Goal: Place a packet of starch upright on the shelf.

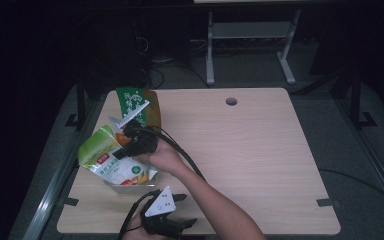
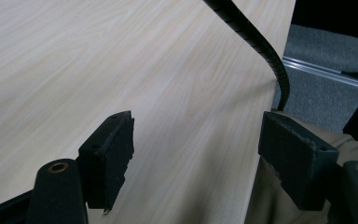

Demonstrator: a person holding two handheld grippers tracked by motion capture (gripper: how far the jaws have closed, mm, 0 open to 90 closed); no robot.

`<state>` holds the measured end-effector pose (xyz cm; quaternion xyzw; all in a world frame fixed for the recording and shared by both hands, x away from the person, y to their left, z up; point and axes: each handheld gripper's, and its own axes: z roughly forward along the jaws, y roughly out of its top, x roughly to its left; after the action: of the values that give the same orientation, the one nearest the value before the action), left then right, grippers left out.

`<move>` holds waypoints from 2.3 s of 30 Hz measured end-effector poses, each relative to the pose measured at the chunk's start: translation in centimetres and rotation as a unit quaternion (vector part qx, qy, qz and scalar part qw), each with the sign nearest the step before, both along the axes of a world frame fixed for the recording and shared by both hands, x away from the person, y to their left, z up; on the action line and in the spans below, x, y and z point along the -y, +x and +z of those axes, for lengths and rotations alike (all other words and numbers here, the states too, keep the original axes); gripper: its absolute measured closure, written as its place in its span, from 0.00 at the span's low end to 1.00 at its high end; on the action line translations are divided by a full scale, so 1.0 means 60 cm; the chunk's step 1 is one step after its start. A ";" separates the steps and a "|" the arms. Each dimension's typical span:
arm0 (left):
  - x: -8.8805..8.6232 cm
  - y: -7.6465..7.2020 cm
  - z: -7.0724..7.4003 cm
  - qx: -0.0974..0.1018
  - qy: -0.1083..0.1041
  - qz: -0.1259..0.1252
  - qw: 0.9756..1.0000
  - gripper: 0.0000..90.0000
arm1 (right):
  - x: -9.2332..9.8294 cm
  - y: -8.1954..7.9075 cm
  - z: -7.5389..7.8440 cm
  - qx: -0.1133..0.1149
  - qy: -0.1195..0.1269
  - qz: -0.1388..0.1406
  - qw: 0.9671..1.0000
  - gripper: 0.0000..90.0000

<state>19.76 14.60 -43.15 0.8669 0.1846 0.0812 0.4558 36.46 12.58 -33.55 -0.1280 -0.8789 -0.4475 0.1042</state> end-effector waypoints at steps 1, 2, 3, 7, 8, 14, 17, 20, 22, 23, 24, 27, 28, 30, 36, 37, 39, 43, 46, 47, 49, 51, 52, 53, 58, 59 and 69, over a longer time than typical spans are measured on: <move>0.001 0.000 0.000 0.002 0.002 -0.002 1.000 0.29 | -0.002 -0.001 -0.006 0.007 -0.009 0.007 1.000 0.99; 0.002 0.000 0.000 0.003 0.005 -0.006 1.000 0.29 | -0.003 -0.003 -0.010 0.009 -0.019 0.012 1.000 0.98; 0.002 0.000 0.000 0.004 0.004 -0.006 1.000 0.29 | -0.004 -0.007 -0.016 0.016 -0.034 0.014 0.999 0.97; 0.001 0.001 0.000 0.006 0.008 -0.007 1.000 0.29 | 0.009 -0.005 -0.017 0.008 -0.021 0.011 1.000 0.93; 0.001 0.001 0.000 0.005 0.006 -0.006 1.000 0.29 | 0.013 -0.004 -0.014 0.011 -0.020 0.004 1.000 0.93; 0.002 0.002 -0.001 0.002 0.005 -0.004 1.000 0.29 | 0.026 -0.012 -0.007 0.029 -0.033 0.005 0.999 0.99; 0.002 0.000 0.001 0.005 0.005 -0.005 1.000 0.29 | 0.030 -0.013 -0.008 0.034 -0.034 0.002 0.999 0.99; 0.001 0.001 0.000 0.002 0.003 -0.003 1.000 0.29 | 0.033 -0.013 -0.008 0.038 -0.039 0.000 0.999 0.99; 0.002 0.001 0.000 0.001 0.002 -0.002 1.000 0.29 | 0.034 -0.014 -0.008 0.040 -0.042 -0.002 0.998 0.99; 0.002 0.001 0.000 0.002 0.003 -0.003 1.000 0.29 | 0.034 -0.013 -0.007 0.038 -0.044 0.001 0.998 0.97; 0.002 0.001 0.000 0.004 0.003 -0.004 1.000 0.29 | 0.033 -0.012 -0.007 0.029 -0.052 0.007 0.998 0.95; 0.002 0.001 0.000 0.003 0.003 -0.005 1.000 0.29 | 0.029 -0.011 -0.018 0.033 -0.080 0.017 0.996 0.95; 0.002 0.001 0.000 0.005 0.005 -0.006 1.000 0.29 | 0.028 -0.011 -0.021 0.033 -0.086 0.020 0.996 0.96; 0.002 0.001 0.000 0.004 0.005 -0.005 1.000 0.29 | 0.028 -0.013 -0.024 0.032 -0.086 0.019 0.996 0.98; 0.001 0.002 0.002 0.006 0.002 -0.003 1.000 0.29 | 0.024 -0.012 -0.024 0.043 -0.093 0.022 0.995 0.96; 0.001 0.003 0.002 0.007 0.004 -0.004 1.000 0.29 | 0.022 -0.010 -0.023 0.038 -0.092 0.021 0.995 0.83; 0.001 0.001 0.003 0.007 -0.001 -0.003 1.000 0.29 | 0.011 0.000 -0.025 0.011 -0.099 0.026 0.995 0.70; 0.001 0.001 0.004 0.008 -0.003 -0.003 1.000 0.29 | -0.017 0.009 -0.023 -0.002 -0.095 0.036 0.995 0.65; 0.001 0.000 0.004 0.009 -0.003 -0.005 1.000 0.29 | -0.033 0.008 -0.024 0.000 -0.100 0.050 0.994 0.99; 0.001 -0.001 0.004 0.009 -0.003 -0.005 1.000 0.29 | -0.035 0.005 -0.022 0.004 -0.102 0.046 0.994 1.00; 0.001 -0.001 0.006 0.008 -0.003 -0.006 1.000 0.29 | -0.035 0.000 -0.019 0.018 -0.101 0.042 0.994 1.00; 0.001 -0.001 0.006 0.013 -0.002 -0.007 1.000 0.29 | -0.029 -0.007 -0.011 0.025 -0.086 0.033 0.995 1.00; 0.002 -0.002 0.006 0.015 -0.002 -0.005 1.000 0.29 | -0.022 -0.010 -0.005 0.022 -0.068 0.023 0.997 1.00; 0.003 -0.002 0.006 0.016 -0.002 -0.004 1.000 0.29 | -0.015 -0.012 0.000 0.013 -0.044 0.013 0.999 1.00; 0.004 -0.002 0.005 0.019 0.008 -0.010 1.000 0.29 | 0.006 -0.013 -0.011 0.007 0.003 -0.015 1.000 1.00; 0.006 -0.003 0.005 0.017 0.005 -0.010 1.000 0.29 | 0.009 -0.012 -0.021 0.004 -0.001 -0.016 1.000 0.99; 0.002 -0.001 0.004 0.010 0.002 -0.004 1.000 0.29 | 0.044 -0.014 -0.031 0.025 -0.012 -0.025 0.999 0.98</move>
<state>19.73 14.47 -42.89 0.8678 0.1758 0.0884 0.4563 35.61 9.93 -35.39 -0.1397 -0.8832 -0.4424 0.0692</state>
